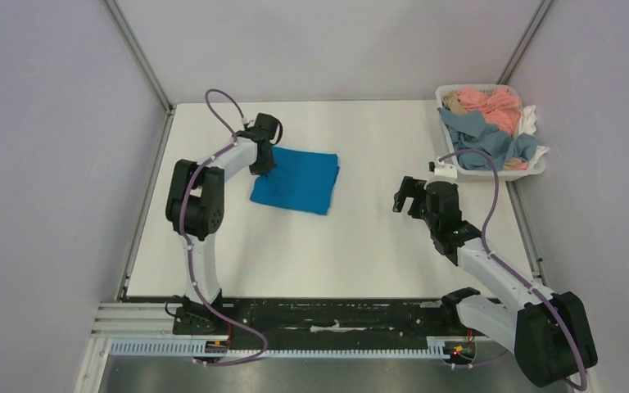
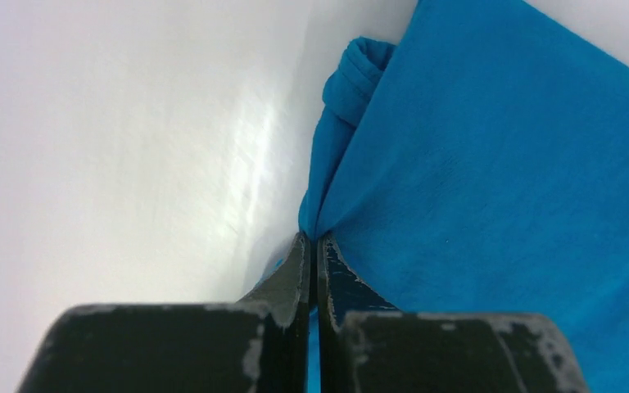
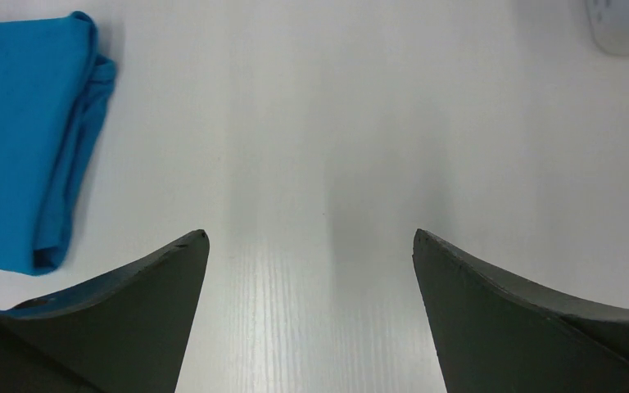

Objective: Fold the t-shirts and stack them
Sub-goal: Put the neatly folded tshirt into the corner of the board with the left arm

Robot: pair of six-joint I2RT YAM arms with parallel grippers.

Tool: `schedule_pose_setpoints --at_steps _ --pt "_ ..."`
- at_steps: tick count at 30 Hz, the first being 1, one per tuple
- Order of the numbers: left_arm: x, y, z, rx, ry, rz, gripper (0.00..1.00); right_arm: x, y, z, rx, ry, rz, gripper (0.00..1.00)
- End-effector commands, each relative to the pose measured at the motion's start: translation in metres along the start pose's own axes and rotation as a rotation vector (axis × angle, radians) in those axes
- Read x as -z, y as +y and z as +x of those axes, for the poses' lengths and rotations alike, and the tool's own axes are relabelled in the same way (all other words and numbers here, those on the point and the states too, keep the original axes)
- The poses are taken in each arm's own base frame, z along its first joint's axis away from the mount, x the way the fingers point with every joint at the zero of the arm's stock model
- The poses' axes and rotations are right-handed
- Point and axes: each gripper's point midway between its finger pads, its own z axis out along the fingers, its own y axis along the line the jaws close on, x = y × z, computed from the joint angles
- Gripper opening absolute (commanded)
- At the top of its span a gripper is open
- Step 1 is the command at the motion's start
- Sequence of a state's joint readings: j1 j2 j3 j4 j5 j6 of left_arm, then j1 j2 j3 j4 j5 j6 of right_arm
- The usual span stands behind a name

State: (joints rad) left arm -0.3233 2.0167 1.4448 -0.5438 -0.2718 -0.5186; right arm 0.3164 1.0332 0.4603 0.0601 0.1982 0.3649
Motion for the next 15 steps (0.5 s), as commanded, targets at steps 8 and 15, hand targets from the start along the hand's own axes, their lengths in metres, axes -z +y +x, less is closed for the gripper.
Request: schedule_pose_setpoints --at_steps 8,15 --pt "-0.043 0.112 -0.108 -0.237 -0.061 -0.382 0.02 0.008 -0.034 -0.013 0.042 -0.075 0.167 0.98" --pt "-0.063 0.166 -0.162 -0.218 -0.108 -0.457 0.02 0.007 -0.04 -0.01 0.052 -0.068 0.192 0.98"
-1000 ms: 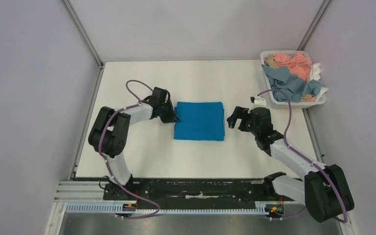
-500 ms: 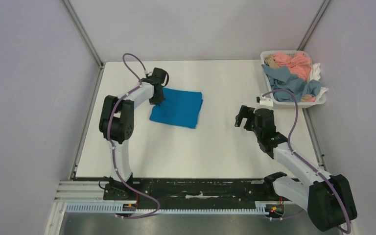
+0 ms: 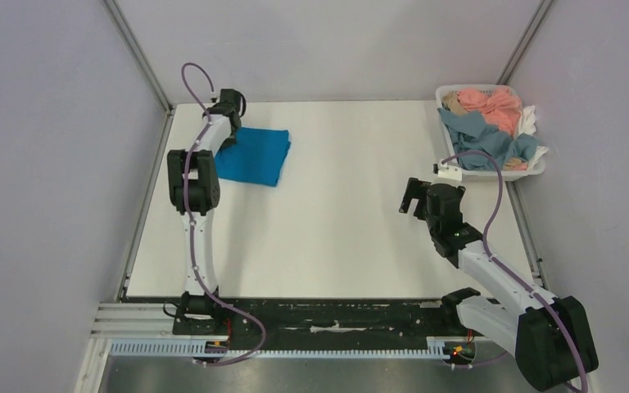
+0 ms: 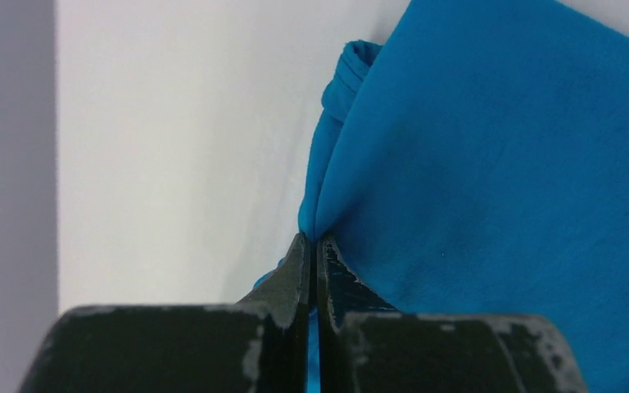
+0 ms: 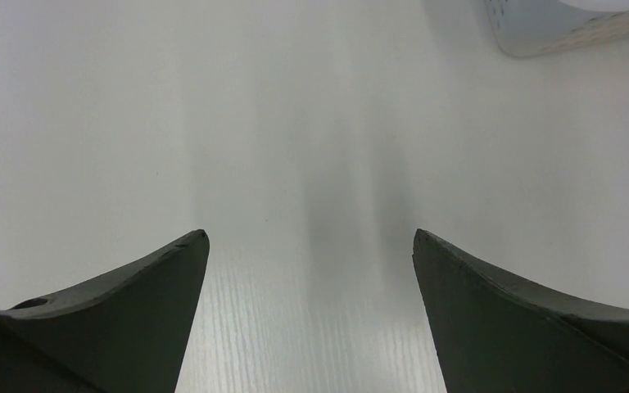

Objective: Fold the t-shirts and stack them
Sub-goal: Put the neatly folded tshirt into the corner of the board with the left arm

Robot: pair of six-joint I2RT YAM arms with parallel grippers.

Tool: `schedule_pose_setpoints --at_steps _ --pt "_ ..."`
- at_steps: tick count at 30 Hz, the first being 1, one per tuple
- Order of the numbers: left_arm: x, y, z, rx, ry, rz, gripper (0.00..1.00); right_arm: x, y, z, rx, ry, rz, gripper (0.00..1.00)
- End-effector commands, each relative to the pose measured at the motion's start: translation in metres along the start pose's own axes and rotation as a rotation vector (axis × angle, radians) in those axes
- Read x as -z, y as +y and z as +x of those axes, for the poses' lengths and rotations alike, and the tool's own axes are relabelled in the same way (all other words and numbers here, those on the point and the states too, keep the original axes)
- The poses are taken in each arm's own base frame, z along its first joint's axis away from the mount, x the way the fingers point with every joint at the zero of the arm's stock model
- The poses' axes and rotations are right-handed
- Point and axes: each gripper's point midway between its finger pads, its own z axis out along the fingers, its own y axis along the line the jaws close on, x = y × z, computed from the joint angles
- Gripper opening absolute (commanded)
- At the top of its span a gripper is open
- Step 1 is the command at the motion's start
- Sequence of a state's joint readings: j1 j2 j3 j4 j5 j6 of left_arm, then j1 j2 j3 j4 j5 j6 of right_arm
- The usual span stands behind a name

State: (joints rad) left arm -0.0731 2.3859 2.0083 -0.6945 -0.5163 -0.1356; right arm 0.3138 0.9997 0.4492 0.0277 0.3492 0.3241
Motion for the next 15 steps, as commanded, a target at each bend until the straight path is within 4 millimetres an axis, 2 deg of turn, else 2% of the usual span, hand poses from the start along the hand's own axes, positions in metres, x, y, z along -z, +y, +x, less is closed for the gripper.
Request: schedule_pose_setpoints --at_steps 1,2,3,7,15 --pt "-0.02 0.049 -0.033 -0.077 -0.044 -0.12 0.02 0.0 -0.011 -0.003 0.012 -0.024 0.052 0.98" --pt "-0.023 0.052 -0.036 -0.076 -0.047 -0.126 0.02 0.0 -0.013 -0.003 0.013 -0.023 0.06 0.98" --pt "-0.031 0.07 -0.037 -0.05 -0.037 -0.147 0.02 0.0 -0.014 -0.003 0.015 -0.023 0.067 0.98" --pt "-0.046 0.101 -0.045 0.005 -0.052 -0.199 0.02 0.0 -0.018 -0.004 0.02 -0.021 0.089 0.98" --pt "-0.058 0.124 -0.067 0.072 -0.11 -0.205 0.02 0.002 -0.031 -0.002 0.042 -0.014 0.16 0.98"
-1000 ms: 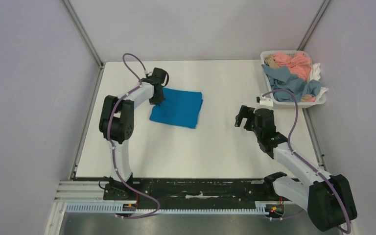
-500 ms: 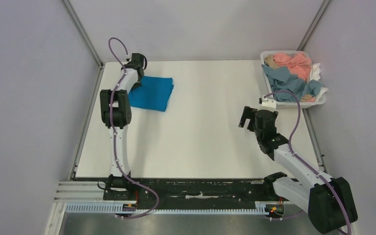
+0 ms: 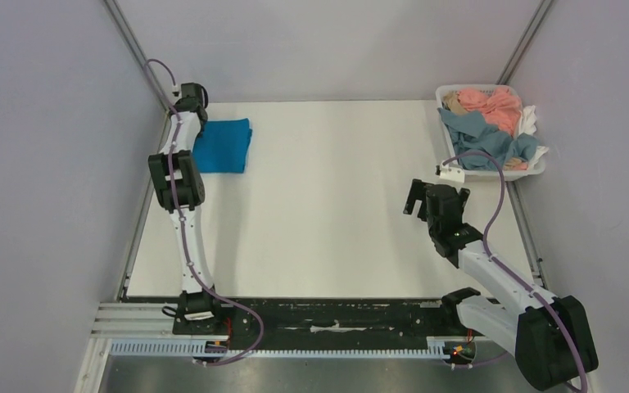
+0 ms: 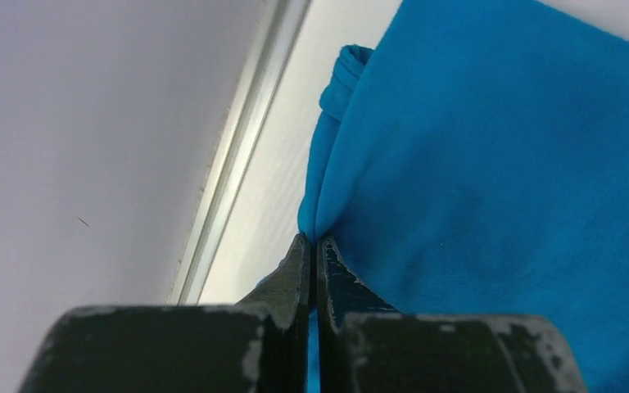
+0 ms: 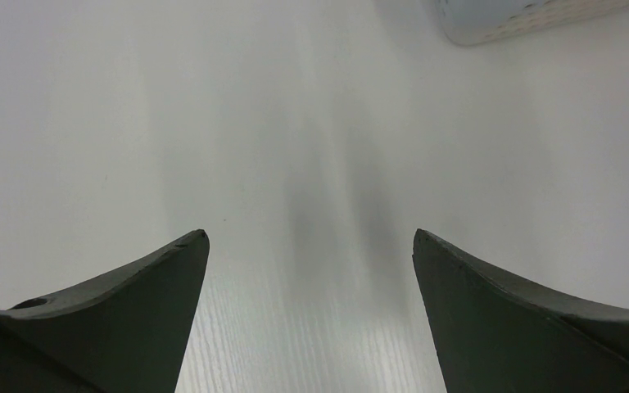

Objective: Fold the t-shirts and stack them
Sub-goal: Put the neatly folded tshirt into the corner of the board with the left arm

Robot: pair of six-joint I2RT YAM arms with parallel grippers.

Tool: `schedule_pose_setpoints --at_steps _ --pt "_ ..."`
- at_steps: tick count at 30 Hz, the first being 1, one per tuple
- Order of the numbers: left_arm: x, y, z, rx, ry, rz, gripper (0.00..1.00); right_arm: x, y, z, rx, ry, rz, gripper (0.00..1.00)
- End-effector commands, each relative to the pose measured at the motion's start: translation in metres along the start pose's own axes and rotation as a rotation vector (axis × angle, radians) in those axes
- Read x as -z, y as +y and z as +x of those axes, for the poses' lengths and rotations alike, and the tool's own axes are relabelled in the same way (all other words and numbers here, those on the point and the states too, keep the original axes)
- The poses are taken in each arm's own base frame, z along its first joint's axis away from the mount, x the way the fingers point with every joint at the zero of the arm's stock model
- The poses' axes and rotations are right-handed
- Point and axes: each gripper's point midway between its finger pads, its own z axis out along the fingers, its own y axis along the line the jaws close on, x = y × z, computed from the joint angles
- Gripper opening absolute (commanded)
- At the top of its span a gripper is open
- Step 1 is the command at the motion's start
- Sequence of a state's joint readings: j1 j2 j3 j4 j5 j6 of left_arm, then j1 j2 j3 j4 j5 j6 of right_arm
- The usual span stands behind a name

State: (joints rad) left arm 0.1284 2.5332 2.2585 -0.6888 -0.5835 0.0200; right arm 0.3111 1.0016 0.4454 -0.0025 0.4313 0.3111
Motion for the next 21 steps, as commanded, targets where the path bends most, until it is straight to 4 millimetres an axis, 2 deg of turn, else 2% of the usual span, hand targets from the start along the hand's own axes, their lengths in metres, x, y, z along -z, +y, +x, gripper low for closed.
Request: schedule_pose_setpoints --at_steps 1,5,7,8,9,10,11,15,17,19,20,21 --pt "-0.001 0.013 -0.035 0.042 -0.097 -0.038 0.02 0.002 -0.018 -0.006 0.02 -0.015 0.095 0.98" --pt "-0.001 0.018 -0.042 0.083 -0.117 -0.037 0.04 0.005 -0.025 -0.009 0.023 -0.021 0.132 0.98" --pt "0.005 0.024 -0.048 0.104 -0.128 -0.045 0.14 0.007 -0.028 -0.011 0.018 -0.026 0.15 0.98" --pt "0.01 0.028 -0.049 0.115 -0.125 -0.054 0.27 0.008 -0.031 -0.012 0.012 -0.025 0.165 0.98" --pt "0.017 0.031 -0.051 0.159 -0.126 -0.053 0.54 0.01 -0.033 -0.013 0.009 -0.024 0.175 0.98" --pt "0.023 0.033 -0.051 0.183 -0.124 -0.046 0.72 0.012 -0.034 -0.015 0.005 -0.025 0.181 0.98" --pt "0.032 0.036 -0.055 0.207 -0.129 -0.033 0.78 0.014 -0.035 -0.017 -0.002 -0.03 0.185 0.98" --pt "0.078 0.04 -0.064 0.312 -0.154 0.063 0.81 0.02 -0.035 -0.028 -0.032 -0.074 0.177 0.98" --pt "0.111 0.041 -0.066 0.393 -0.17 0.134 0.83 0.023 -0.032 -0.031 -0.035 -0.084 0.15 0.98" --pt "0.141 0.032 -0.06 0.476 -0.168 0.249 0.84 0.025 -0.028 -0.03 -0.032 -0.089 0.115 0.98" --pt "0.151 0.017 -0.048 0.494 -0.153 0.331 0.84 0.026 -0.028 -0.027 -0.034 -0.093 0.102 0.98" --pt "0.171 0.01 -0.049 0.518 -0.191 0.413 0.84 0.027 -0.027 -0.024 -0.036 -0.1 0.087 0.98"
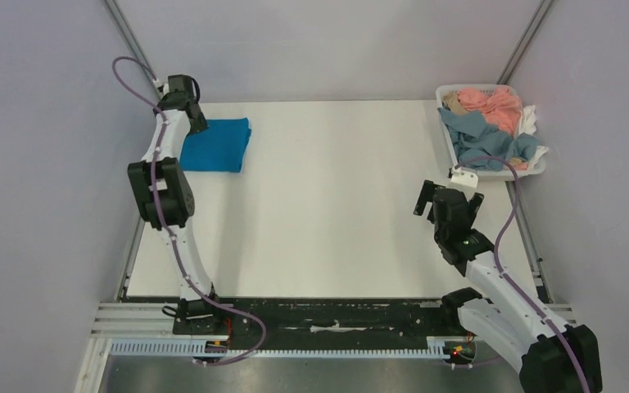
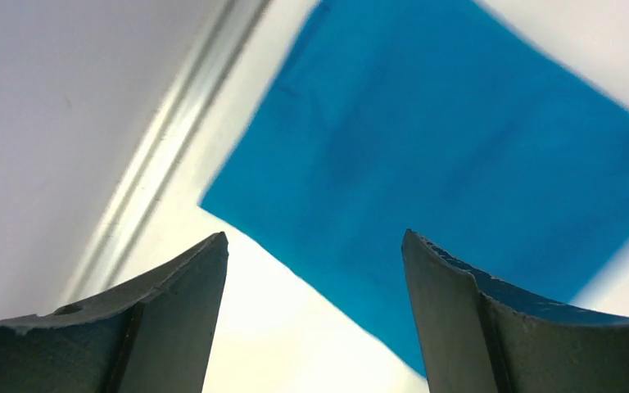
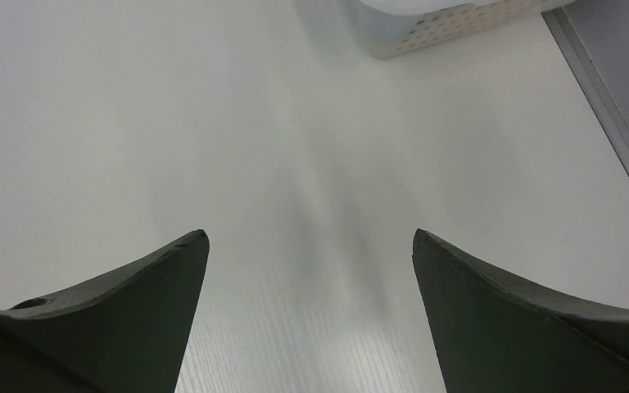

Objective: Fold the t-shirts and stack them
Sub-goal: Reset both arms

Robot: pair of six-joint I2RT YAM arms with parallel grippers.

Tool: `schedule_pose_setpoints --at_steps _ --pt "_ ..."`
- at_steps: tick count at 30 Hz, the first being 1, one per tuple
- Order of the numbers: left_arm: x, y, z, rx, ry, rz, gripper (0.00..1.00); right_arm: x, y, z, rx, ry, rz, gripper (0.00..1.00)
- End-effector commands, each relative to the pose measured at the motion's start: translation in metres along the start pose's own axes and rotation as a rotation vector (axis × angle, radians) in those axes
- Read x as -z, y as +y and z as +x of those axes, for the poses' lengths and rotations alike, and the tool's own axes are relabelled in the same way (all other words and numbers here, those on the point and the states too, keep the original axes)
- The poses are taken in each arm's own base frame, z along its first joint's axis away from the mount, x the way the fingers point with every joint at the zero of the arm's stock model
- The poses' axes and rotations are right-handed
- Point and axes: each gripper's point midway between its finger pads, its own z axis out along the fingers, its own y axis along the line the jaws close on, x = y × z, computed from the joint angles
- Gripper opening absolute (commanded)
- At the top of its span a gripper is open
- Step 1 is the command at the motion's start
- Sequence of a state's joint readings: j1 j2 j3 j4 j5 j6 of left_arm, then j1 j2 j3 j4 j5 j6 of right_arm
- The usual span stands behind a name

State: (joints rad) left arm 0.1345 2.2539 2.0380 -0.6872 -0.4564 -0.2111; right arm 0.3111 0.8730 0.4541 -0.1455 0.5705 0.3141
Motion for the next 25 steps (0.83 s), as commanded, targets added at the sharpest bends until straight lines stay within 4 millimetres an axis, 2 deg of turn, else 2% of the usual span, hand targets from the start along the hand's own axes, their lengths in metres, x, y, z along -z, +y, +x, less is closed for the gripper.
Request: schedule_pose_setpoints --at_steps 1,3,4,6,7,8,9,10,11,14,16,19,21,25 --pt "0.114 -0.039 -0.02 0.242 -0.135 0.356 0.84 0.008 0.003 -0.012 -0.052 -0.071 -0.05 0.98" --pt "0.146 -0.044 0.003 0.253 -0.181 0.395 0.84 0.011 -0.003 -0.009 -0.079 -0.108 -0.048 0.98" --pt "0.164 -0.054 0.025 0.227 -0.181 0.442 0.84 0.012 -0.005 -0.007 -0.083 -0.118 -0.046 0.98" --pt "0.208 -0.059 0.051 0.223 -0.255 0.542 0.86 0.015 -0.009 -0.005 -0.1 -0.141 -0.048 0.98" --pt "0.22 -0.062 0.078 0.199 -0.259 0.581 0.88 0.016 -0.01 -0.002 -0.107 -0.148 -0.047 0.98" --pt "0.24 -0.062 0.091 0.208 -0.294 0.625 0.88 0.016 -0.011 -0.001 -0.114 -0.157 -0.05 0.98" --pt "0.249 -0.064 0.118 0.198 -0.287 0.661 0.88 0.016 -0.012 0.002 -0.119 -0.166 -0.053 0.98" --pt "0.263 -0.065 0.133 0.201 -0.305 0.716 0.88 0.017 -0.013 0.003 -0.132 -0.178 -0.052 0.98" --pt "0.27 -0.065 0.156 0.195 -0.301 0.758 0.88 0.016 -0.014 0.005 -0.145 -0.186 -0.051 0.98" --pt "0.276 -0.057 0.201 0.197 -0.271 0.822 0.88 0.016 -0.015 0.006 -0.183 -0.223 -0.057 0.98" --pt "0.27 -0.04 0.213 0.22 -0.272 0.777 0.88 0.015 -0.017 0.007 -0.192 -0.232 -0.052 0.98" --pt "0.273 -0.021 0.207 0.249 -0.33 0.734 0.88 0.014 -0.017 0.011 -0.19 -0.233 -0.051 0.98" --pt "0.277 -0.013 0.202 0.262 -0.364 0.728 0.88 0.013 -0.015 0.012 -0.172 -0.235 -0.063 0.98" --pt "0.273 -0.007 0.208 0.273 -0.367 0.711 0.88 0.013 -0.016 0.011 -0.174 -0.245 -0.061 0.98"
